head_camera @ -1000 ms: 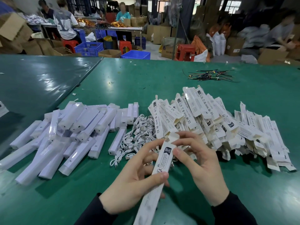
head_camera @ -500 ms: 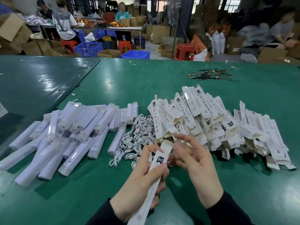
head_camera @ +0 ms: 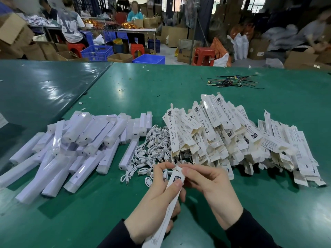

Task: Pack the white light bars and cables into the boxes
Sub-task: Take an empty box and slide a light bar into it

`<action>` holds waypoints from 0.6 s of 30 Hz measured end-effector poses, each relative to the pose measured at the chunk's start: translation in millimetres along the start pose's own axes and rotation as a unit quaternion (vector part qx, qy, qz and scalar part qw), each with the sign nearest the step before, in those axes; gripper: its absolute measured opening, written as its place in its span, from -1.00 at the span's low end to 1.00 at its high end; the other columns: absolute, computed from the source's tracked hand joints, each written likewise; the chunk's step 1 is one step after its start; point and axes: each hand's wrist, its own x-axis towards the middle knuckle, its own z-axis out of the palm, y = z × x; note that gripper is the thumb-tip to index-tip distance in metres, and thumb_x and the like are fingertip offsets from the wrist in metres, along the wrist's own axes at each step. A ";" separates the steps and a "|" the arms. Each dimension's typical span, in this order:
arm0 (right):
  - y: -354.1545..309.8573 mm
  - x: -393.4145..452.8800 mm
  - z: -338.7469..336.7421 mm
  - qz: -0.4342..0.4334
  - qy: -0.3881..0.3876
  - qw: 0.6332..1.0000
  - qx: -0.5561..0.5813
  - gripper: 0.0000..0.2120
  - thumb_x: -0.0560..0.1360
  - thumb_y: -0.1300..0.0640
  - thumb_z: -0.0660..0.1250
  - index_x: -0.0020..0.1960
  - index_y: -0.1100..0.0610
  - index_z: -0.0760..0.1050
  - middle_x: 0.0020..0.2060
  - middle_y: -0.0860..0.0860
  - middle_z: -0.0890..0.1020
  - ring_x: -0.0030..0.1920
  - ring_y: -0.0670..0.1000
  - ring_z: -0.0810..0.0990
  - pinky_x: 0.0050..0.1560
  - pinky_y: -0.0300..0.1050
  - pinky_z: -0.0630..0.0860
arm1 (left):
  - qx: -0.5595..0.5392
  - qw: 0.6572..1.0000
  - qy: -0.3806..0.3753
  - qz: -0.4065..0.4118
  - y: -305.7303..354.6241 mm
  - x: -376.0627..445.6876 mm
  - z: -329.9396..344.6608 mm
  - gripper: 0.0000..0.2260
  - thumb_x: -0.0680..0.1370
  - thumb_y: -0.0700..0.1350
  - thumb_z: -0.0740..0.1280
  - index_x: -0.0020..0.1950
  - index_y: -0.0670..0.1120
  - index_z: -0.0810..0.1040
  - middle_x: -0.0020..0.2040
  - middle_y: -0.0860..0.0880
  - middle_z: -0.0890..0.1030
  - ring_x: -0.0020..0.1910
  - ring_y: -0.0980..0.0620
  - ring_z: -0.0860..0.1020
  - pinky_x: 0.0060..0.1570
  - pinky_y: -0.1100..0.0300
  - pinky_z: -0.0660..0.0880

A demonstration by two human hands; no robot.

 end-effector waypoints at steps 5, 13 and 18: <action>1.1 -1.0 -1.3 -0.003 -0.018 1.000 -0.018 -0.72 0.30 0.07 0.45 -0.03 0.16 0.72 -0.08 0.13 0.73 -0.05 0.07 0.70 -0.02 -0.19 0.61 | -0.017 1.000 0.003 -0.023 0.1 -1.3 3.6 -0.83 0.64 -0.03 0.20 0.13 0.27 0.38 -0.26 -0.06 0.41 -0.35 -0.13 0.10 -0.56 0.35 0.21; 8.5 -0.5 1.2 0.069 -0.021 0.997 0.021 -0.73 0.33 0.10 0.44 -0.02 0.18 0.72 -0.04 0.19 0.71 -0.02 0.18 0.65 0.01 -0.05 0.58 | 0.003 0.999 -0.021 -0.042 -1.9 -0.3 -2.0 -0.75 0.67 -0.12 0.18 0.16 0.28 0.39 -0.27 -0.06 0.38 -0.38 -0.06 0.13 -0.54 0.33 0.21; 11.6 -1.0 4.9 0.032 -0.021 0.999 0.009 -0.71 0.31 0.02 0.43 -0.02 0.11 0.72 -0.04 0.14 0.72 0.01 0.07 0.68 0.06 -0.11 0.57 | 0.004 0.998 -0.033 -0.045 -1.5 -0.1 -2.1 -0.69 0.53 -0.07 0.30 0.20 0.24 0.39 -0.30 -0.07 0.36 -0.43 0.01 0.23 -0.54 0.31 0.22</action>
